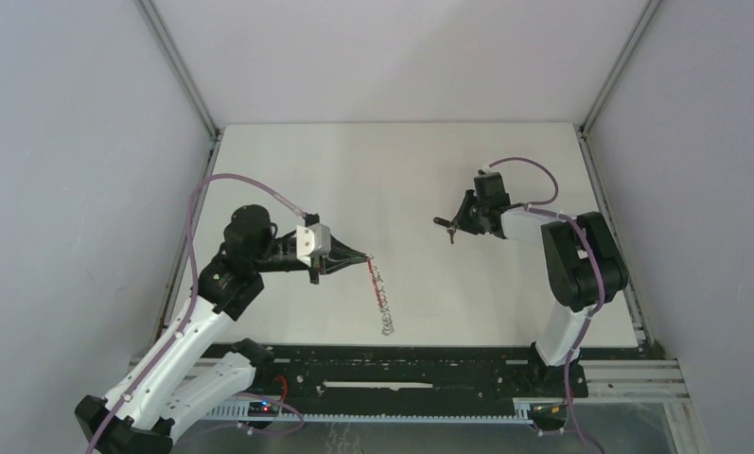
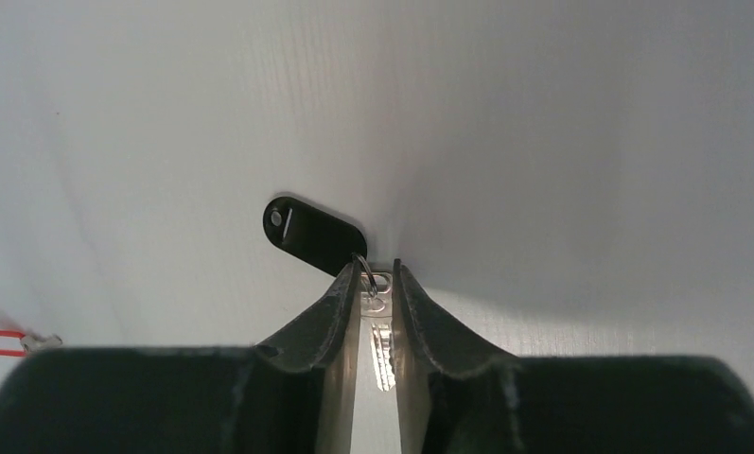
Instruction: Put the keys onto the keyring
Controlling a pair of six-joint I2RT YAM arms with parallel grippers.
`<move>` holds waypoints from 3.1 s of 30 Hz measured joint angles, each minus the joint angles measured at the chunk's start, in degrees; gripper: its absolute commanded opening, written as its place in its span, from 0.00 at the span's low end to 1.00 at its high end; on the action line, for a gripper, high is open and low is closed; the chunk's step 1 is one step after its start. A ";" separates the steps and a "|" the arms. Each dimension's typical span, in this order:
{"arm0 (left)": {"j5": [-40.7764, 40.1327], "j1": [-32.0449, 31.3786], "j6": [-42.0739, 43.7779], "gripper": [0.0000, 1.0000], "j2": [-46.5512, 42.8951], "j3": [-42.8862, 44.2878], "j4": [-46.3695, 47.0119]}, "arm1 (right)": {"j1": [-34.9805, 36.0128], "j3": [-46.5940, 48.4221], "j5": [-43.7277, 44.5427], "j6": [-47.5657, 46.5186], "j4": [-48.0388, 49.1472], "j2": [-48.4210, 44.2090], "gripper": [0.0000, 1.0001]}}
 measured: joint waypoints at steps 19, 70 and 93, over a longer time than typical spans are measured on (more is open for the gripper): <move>0.72 0.09 -1.11 0.00 -1.64 -1.01 0.33 | -0.11 0.00 -1.44 -1.31 1.42 0.17 0.19; 16.09 -1.49 -10.08 0.00 3.56 -0.92 0.33 | 28.09 -6.99 -44.83 -51.87 -4.07 -53.72 0.00; 23.15 -4.61 -10.60 0.00 8.11 3.61 1.62 | 31.26 -0.52 -56.98 -63.32 -8.96 -48.57 0.00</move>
